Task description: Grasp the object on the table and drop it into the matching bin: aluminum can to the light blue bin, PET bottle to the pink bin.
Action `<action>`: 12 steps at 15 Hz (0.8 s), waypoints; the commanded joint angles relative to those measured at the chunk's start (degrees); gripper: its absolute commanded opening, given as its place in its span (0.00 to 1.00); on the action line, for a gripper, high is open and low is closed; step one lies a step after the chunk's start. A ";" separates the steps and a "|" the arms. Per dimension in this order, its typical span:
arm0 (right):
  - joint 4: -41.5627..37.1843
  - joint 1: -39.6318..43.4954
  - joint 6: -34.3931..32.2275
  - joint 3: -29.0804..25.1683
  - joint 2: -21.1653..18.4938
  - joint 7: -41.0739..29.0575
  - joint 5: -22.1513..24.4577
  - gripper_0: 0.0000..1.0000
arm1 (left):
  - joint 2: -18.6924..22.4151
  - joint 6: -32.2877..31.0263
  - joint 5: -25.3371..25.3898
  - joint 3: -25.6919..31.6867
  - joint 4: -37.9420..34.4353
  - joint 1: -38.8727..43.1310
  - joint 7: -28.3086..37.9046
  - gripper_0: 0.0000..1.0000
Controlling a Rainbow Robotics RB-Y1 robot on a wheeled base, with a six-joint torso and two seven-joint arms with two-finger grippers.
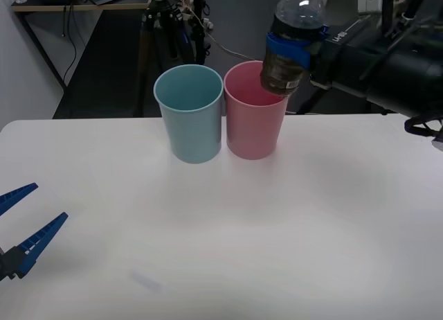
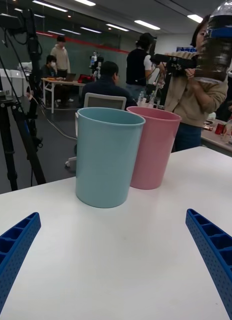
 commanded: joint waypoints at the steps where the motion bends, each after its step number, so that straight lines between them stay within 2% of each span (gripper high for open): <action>1: 7.04 -4.71 0.78 3.40 3.99 1.09 0.14 0.00 | 0.00 0.00 0.00 0.00 0.00 0.00 0.00 1.00; 8: 23.30 -10.51 3.24 4.72 15.95 3.29 2.95 0.00 | 0.00 0.00 0.00 0.00 0.00 0.00 0.00 1.00; 12: 28.58 -11.39 3.24 4.72 20.34 4.17 5.41 0.00 | 0.00 0.00 0.00 0.00 0.00 0.00 0.00 1.00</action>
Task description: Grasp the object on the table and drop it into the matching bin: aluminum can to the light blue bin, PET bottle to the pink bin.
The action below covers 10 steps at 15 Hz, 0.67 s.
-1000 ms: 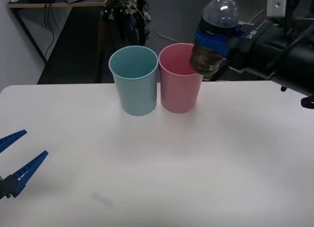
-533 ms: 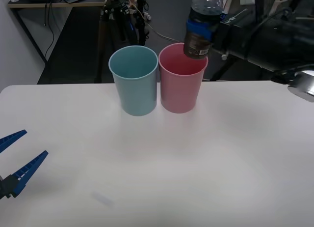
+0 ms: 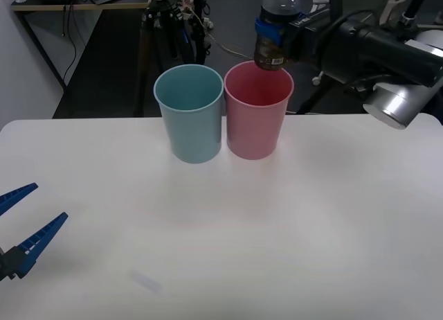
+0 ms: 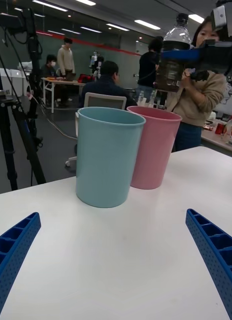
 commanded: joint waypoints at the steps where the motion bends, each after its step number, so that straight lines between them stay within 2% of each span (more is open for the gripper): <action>1: 3.41 -0.57 -0.09 -0.07 2.80 0.50 1.57 0.00 | 0.00 0.00 0.00 0.00 0.00 0.00 0.00 1.00; 5: 7.01 -1.10 -0.09 -0.07 6.49 0.23 4.20 0.00 | 0.00 0.00 0.00 0.00 0.00 0.00 0.00 1.00; 10: 7.54 -1.01 -0.09 -0.07 7.90 0.06 6.14 0.00 | 0.00 0.00 0.00 0.00 0.00 0.00 0.00 1.00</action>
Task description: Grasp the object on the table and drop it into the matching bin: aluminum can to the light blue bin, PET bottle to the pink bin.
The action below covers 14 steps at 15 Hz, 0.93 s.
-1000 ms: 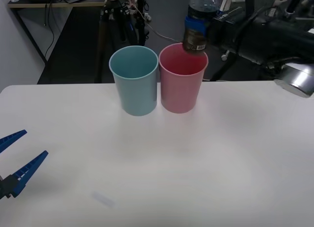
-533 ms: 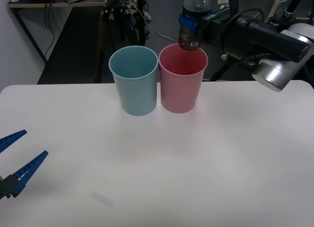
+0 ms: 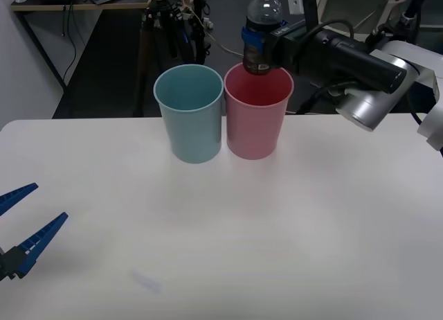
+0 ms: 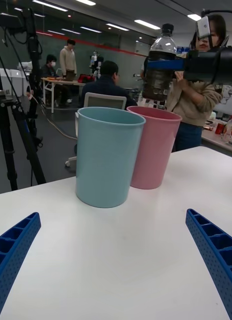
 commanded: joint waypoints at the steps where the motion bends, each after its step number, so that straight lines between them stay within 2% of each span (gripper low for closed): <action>1: 0.09 0.01 -0.02 -0.01 0.40 -0.24 0.64 0.00 | 0.00 0.00 0.00 0.00 0.00 0.00 0.00 1.00; 3: 0.09 0.01 -0.02 -0.01 0.40 -0.41 0.55 0.00 | 0.00 0.00 0.00 0.00 0.00 0.00 0.00 1.00; 4: 0.09 0.01 -0.19 -0.01 0.40 -0.41 0.64 0.26 | 0.00 0.00 0.00 0.00 0.00 0.00 0.00 1.00; 5: 0.09 0.01 -0.37 -0.01 0.49 -0.41 0.64 0.88 | 0.00 0.00 0.00 0.00 0.00 0.00 0.00 1.00; 6: 0.09 0.01 -0.63 -0.01 0.49 -0.41 0.64 1.00 | 0.00 0.00 0.00 0.00 0.00 0.00 0.00 1.00; 14: 0.00 0.01 -1.78 -0.27 0.49 -0.50 0.55 1.00 | 0.00 0.00 0.00 0.00 0.00 0.00 0.00 1.00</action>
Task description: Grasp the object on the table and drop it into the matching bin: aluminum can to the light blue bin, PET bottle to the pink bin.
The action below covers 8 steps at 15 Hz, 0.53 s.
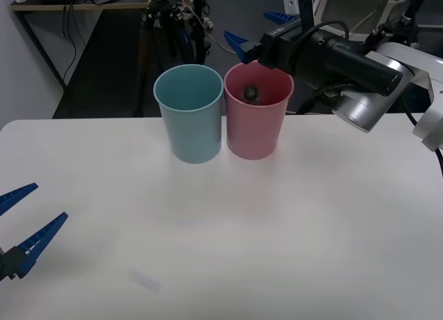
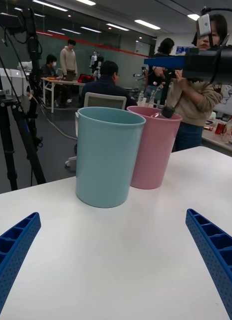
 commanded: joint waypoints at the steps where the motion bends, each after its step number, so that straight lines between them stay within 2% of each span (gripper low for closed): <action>1: 0.00 0.00 -0.01 -0.25 0.01 -0.01 -0.02 1.00 | 0.00 0.00 0.00 0.00 0.00 0.00 0.00 1.00; 8: -0.53 0.00 -1.06 -0.34 -0.78 0.17 -0.02 1.00 | 0.00 0.00 0.00 0.00 0.00 0.00 0.00 1.00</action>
